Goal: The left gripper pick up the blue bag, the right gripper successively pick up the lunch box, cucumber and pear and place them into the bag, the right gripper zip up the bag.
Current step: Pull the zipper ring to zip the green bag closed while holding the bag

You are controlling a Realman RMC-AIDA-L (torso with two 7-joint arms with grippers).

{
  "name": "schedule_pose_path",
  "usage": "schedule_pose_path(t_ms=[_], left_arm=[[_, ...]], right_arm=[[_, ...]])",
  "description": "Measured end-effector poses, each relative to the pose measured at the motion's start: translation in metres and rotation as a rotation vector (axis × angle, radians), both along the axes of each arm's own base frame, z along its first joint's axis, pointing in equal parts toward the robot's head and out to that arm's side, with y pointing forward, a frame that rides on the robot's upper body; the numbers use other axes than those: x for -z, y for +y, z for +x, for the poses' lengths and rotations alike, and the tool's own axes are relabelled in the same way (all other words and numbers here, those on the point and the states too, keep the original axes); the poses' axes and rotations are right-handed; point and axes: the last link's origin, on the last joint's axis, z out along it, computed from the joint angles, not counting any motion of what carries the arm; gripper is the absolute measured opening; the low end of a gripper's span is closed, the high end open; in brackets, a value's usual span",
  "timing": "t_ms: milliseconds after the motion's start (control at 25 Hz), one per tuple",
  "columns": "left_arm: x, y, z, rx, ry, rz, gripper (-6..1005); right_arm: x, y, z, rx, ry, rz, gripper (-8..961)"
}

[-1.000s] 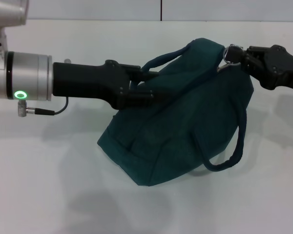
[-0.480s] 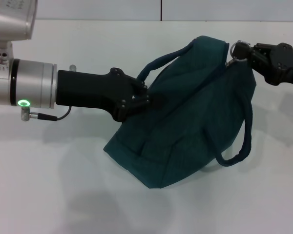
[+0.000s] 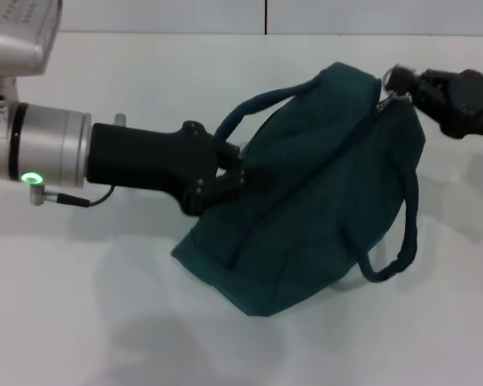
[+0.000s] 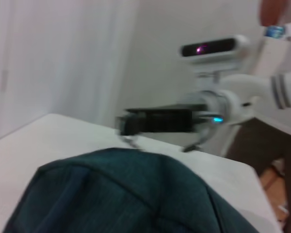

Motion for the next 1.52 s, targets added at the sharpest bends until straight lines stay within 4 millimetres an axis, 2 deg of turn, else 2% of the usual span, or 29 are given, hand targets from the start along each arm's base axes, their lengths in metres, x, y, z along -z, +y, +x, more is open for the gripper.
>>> schedule_pose_path(t_ms=[240, 720, 1080, 1400, 1520], left_arm=[[-0.008, -0.009, -0.001, 0.063, -0.005, -0.048, 53], [-0.010, -0.014, -0.013, 0.059, -0.015, -0.080, 53], [-0.020, -0.005, -0.010, 0.075, -0.003, -0.049, 52], [-0.038, 0.007, -0.013, 0.080, 0.014, 0.011, 52], [-0.039, 0.008, -0.014, 0.090, 0.015, 0.021, 52]], right_arm=[[-0.006, 0.005, 0.009, 0.047, -0.005, 0.048, 10], [0.008, 0.008, 0.022, 0.111, -0.069, 0.061, 10], [0.020, -0.006, 0.014, 0.027, -0.079, -0.030, 10], [0.013, -0.020, 0.007, -0.067, -0.041, -0.086, 10], [0.012, -0.020, 0.014, -0.036, -0.050, -0.066, 10]])
